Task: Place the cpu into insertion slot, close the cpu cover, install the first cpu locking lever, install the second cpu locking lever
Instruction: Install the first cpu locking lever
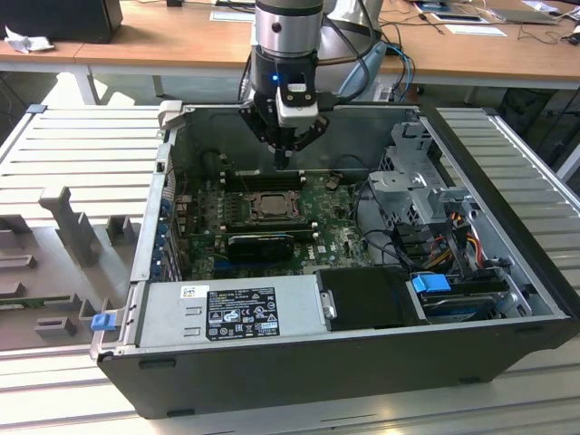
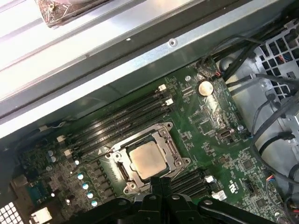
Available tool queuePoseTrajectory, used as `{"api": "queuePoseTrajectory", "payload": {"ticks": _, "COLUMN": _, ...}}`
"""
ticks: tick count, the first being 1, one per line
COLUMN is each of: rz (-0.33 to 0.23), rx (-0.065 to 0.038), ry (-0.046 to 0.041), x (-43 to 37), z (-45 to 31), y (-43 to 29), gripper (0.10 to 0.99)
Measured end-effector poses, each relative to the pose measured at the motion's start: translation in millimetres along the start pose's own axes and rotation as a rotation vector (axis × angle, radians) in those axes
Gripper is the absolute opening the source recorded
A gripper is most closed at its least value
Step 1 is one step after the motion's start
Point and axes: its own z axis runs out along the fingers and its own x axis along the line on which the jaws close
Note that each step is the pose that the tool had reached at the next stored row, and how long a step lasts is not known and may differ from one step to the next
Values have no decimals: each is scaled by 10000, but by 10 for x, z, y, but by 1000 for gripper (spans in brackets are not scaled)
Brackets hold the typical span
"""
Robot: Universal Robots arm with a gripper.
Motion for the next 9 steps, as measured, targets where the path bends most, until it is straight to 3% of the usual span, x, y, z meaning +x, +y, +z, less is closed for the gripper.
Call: {"api": "queuePoseTrajectory", "payload": {"ticks": 9, "rz": -1864, "rx": -69, "ry": -55, "x": 0, "z": 2, "y": 0, "gripper": 106}}
